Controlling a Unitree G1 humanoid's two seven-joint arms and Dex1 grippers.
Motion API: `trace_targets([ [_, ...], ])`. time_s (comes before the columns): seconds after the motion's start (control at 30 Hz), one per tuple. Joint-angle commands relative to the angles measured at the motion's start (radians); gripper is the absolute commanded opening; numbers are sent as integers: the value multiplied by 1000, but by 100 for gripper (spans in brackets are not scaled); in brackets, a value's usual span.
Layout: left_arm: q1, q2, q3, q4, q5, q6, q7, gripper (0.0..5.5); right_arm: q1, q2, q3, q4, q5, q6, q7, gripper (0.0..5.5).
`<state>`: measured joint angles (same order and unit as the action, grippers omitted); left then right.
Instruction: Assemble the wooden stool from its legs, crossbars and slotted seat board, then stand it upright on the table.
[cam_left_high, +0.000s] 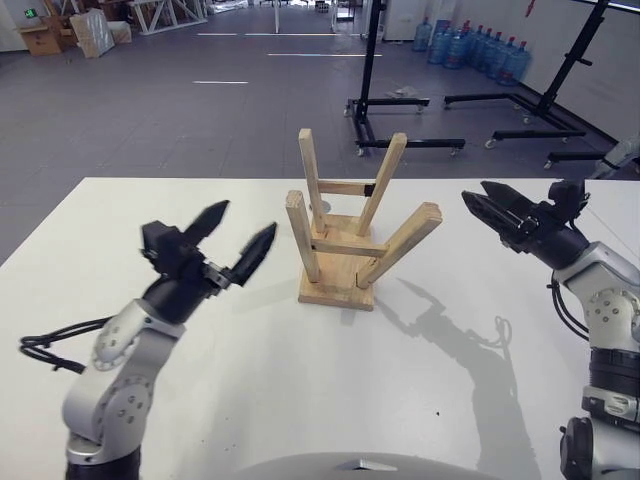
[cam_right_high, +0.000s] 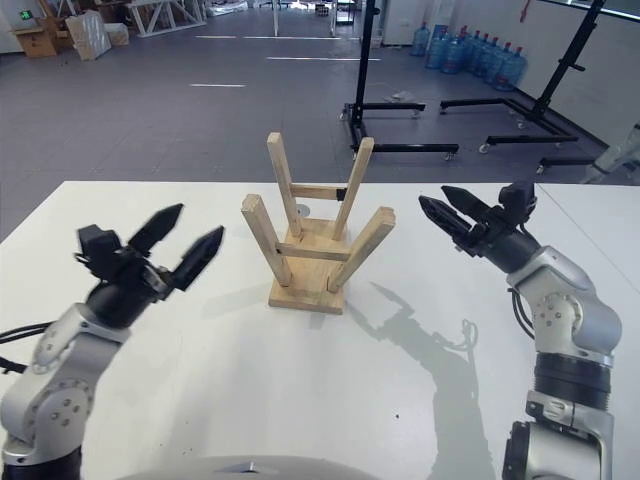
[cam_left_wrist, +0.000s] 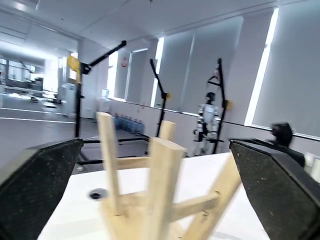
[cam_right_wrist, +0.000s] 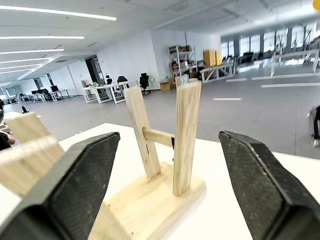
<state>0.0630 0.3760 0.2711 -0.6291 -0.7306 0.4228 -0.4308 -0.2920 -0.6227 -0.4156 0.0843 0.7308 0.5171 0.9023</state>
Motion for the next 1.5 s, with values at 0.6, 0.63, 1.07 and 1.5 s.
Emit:
trace_targets([
  [0.6, -353, -62, -248, 421, 344, -97, 16, 540, 8, 59, 111, -71, 50, 42, 34, 367],
  [0.63, -355, -66, -257, 420, 348, -97, 15, 540, 8, 59, 114, -75, 54, 44, 33, 367],
  [1.07, -332, -65, -294, 388, 385, -87, 1, 540, 71, -14, 90, -27, 7, 14, 86, 367],
  [1.5, -320, -66, -284, 384, 407, -90, 2, 540, 111, -43, 51, -93, 125, 135, 153, 367],
])
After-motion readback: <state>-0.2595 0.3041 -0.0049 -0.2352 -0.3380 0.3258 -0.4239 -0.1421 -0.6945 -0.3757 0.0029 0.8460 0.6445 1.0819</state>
